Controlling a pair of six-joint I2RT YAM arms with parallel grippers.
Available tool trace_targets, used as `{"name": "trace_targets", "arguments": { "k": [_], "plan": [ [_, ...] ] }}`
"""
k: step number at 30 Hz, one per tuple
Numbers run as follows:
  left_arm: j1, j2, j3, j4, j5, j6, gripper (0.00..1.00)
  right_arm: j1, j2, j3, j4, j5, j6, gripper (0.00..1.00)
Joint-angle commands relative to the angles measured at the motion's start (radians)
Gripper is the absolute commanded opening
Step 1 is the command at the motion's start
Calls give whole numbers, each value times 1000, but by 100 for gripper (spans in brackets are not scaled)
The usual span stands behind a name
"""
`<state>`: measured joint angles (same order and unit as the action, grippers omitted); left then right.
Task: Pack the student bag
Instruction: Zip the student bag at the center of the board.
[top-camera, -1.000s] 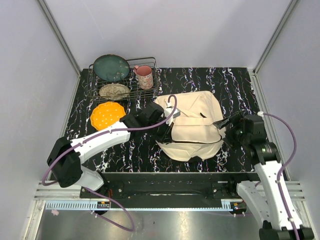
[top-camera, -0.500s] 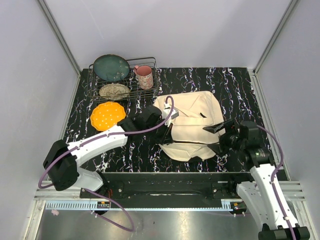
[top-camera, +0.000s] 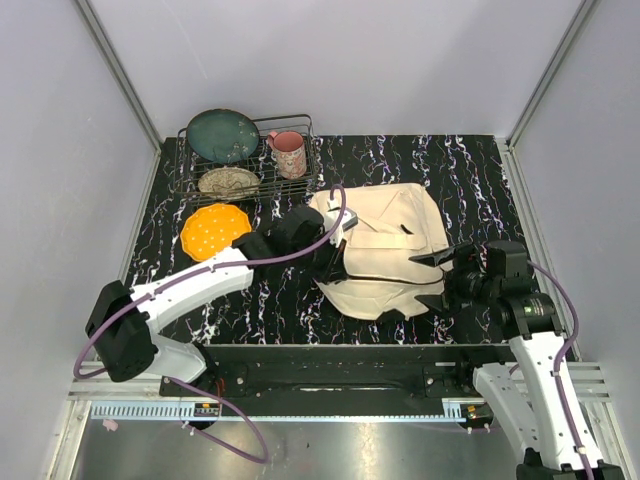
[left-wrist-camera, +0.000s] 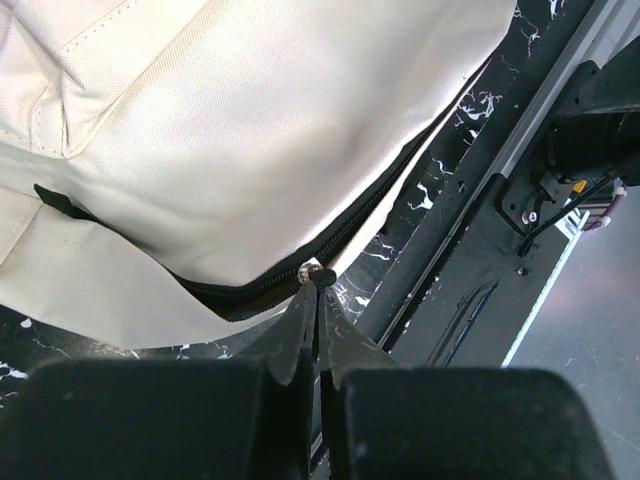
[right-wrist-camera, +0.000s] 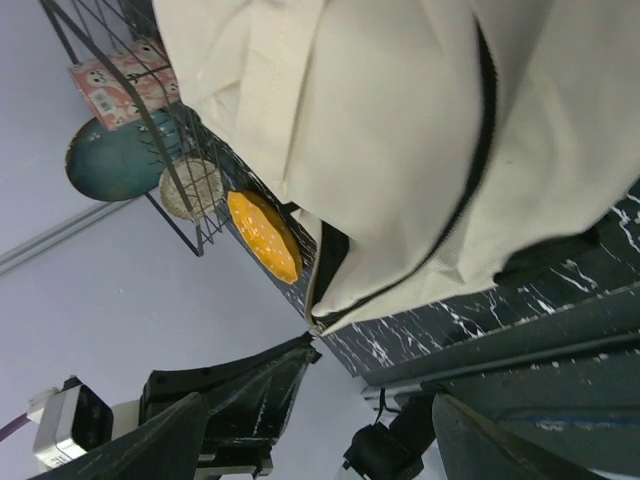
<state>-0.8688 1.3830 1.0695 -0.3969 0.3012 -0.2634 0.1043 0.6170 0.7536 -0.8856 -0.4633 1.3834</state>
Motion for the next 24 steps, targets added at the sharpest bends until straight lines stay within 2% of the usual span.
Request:
{"name": "trace_targets", "arguments": {
  "k": [1,4,6,8,12,17,21,24],
  "plan": [
    [-10,8,41,38,-42,-11,0,0,-45,-16,-59,5,38,95],
    [-67,11,-34,145,-92,13,0,0,-144,-121,28,2,107,92],
    [-107,34,-42,171,-105,-14,0,0,-209,-166,7,31,175,90],
    [-148,60,-23,171,-91,-34,0,0,-227,-159,-24,46,172,90],
    [-216,70,-26,211,-134,-42,0,0,-203,-132,-59,80,117,90],
    [-240,39,-29,202,-160,-54,0,9,-134,-197,28,47,114,89],
    [-243,19,-46,211,-166,-66,0,64,-99,-214,91,109,150,89],
    [-245,24,-45,227,-160,-74,0,174,-30,-224,181,182,196,87]
  ]
}}
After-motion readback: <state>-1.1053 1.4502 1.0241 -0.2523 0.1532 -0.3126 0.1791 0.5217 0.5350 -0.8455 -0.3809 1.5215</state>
